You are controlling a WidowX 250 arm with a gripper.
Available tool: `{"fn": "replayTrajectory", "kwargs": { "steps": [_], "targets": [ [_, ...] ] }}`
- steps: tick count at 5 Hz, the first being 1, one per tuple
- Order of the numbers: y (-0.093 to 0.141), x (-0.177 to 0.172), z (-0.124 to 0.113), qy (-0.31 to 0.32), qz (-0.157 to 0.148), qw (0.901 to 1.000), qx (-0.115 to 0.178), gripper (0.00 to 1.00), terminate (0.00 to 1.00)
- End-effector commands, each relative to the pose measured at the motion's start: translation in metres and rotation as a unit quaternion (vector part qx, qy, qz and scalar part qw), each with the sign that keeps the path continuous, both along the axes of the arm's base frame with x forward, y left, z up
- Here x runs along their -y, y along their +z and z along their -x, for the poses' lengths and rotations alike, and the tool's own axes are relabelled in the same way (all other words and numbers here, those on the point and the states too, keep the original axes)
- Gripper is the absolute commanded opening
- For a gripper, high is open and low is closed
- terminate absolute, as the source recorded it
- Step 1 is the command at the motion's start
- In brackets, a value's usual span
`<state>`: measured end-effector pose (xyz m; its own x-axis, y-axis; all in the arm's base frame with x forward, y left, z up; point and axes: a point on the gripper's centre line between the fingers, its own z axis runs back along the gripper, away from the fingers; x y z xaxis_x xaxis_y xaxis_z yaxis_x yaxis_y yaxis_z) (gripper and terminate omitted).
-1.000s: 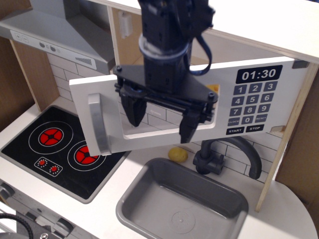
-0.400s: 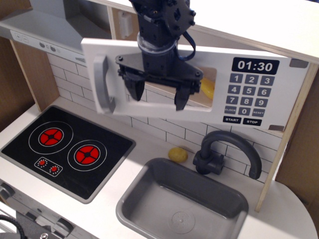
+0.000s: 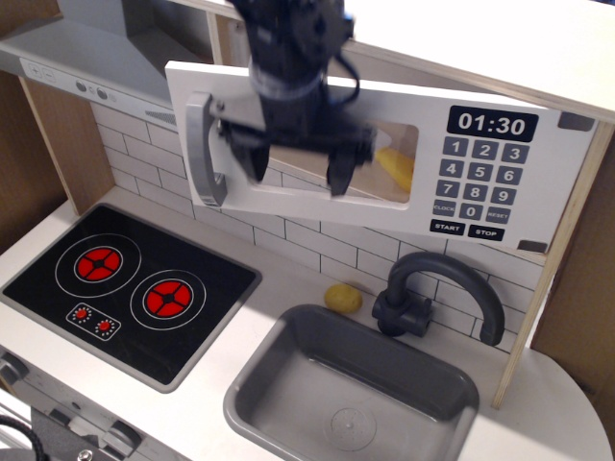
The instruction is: Close microwave
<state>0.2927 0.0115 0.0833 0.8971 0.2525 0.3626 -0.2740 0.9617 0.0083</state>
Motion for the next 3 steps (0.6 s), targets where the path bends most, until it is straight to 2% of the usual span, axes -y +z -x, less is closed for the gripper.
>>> {"fn": "replayTrajectory", "kwargs": {
  "steps": [1, 2, 3],
  "targets": [
    [0.032, 0.005, 0.024, -0.027, 0.029, 0.9992, -0.007, 1.0, 0.0],
    [0.013, 0.007, 0.034, -0.032, 0.03, 0.9985, -0.032, 1.0, 0.0],
    [-0.008, 0.006, 0.032, -0.021, 0.023, 0.9983, -0.049, 1.0, 0.0]
  ]
}}
